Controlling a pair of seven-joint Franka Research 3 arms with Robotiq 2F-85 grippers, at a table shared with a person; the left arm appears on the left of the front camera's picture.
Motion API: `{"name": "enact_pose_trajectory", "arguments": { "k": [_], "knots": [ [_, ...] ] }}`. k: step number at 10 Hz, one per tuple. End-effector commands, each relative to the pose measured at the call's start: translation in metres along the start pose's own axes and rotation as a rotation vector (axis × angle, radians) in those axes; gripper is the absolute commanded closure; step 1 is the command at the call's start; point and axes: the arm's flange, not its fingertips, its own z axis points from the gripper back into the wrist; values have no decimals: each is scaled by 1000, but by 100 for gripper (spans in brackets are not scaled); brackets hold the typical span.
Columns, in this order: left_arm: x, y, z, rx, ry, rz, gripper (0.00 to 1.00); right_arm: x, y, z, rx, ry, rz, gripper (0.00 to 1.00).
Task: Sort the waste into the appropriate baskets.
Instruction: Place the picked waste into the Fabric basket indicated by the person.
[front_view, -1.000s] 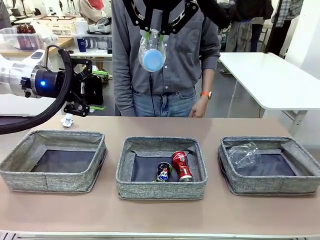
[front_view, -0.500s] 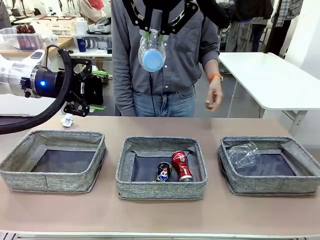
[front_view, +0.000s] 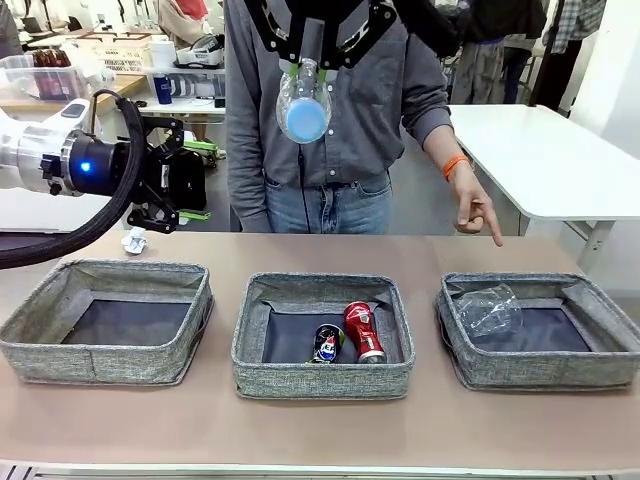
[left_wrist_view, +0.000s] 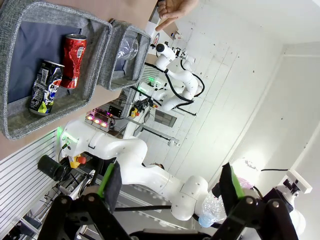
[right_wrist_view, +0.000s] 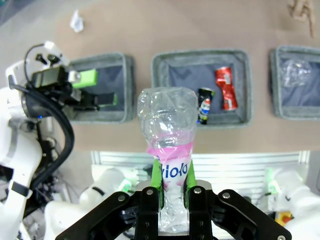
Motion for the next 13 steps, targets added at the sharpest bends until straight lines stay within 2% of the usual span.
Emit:
{"name": "enact_pose_trajectory", "arguments": {
  "k": [1, 7, 8, 9, 10, 11, 13],
  "knots": [
    [-3, -2, 2, 7, 11, 9, 0, -2, -2, 3, -2, -5, -10, 81],
    [-3, -2, 2, 7, 11, 9, 0, 0, 0, 0, 0, 0, 0, 81],
    [-3, -2, 2, 7, 11, 9, 0, 10, -22, -35, 2, -146, 179, 81],
    [-3, -2, 2, 7, 11, 9, 0, 18, -52, -71, -76, -201, 109, 81],
    [-3, -2, 2, 7, 11, 9, 0, 18, -93, -103, -219, -203, 131, 81],
    [-3, -2, 2, 7, 11, 9, 0, 13, -130, -117, -210, -195, 124, 81],
    [-3, -2, 2, 7, 11, 9, 0, 10, -196, -145, -171, -107, 79, 81]
  ]
}}
